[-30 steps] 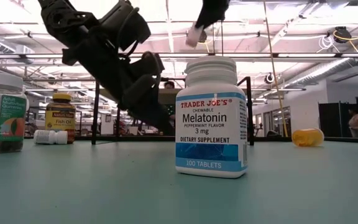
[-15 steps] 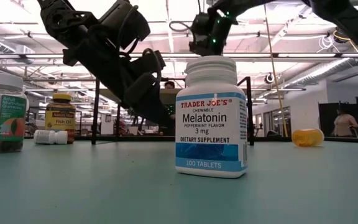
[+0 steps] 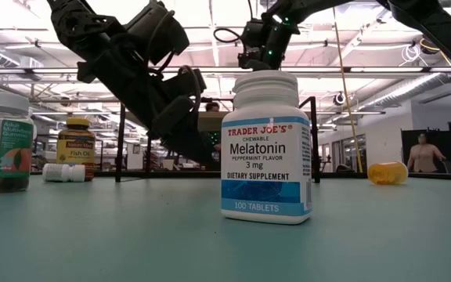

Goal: Pick and place medicine bottles onto shelf by color
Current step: Put the pink pill bottle on the shelf, then put the orange pill bottle on the shelf

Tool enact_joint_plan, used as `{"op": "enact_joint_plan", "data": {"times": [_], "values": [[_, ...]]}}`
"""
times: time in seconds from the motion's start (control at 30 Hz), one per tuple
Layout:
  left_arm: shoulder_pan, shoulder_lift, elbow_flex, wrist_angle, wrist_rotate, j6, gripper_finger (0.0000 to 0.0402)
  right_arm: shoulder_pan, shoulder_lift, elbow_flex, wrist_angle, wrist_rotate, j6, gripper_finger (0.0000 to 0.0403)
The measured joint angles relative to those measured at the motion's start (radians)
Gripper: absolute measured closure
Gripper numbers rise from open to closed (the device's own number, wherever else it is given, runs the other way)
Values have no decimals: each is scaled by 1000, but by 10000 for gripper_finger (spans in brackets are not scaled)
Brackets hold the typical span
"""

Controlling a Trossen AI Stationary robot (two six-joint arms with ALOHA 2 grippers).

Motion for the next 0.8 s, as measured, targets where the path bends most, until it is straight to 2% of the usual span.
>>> {"op": "enact_joint_plan", "data": {"times": [0.4, 0.8], "values": [[-19, 0, 0, -7, 0, -18, 46, 1, 0, 0, -11, 0, -19, 227], [-19, 0, 0, -6, 0, 7, 46, 8, -24, -2, -12, 2, -22, 223]]}}
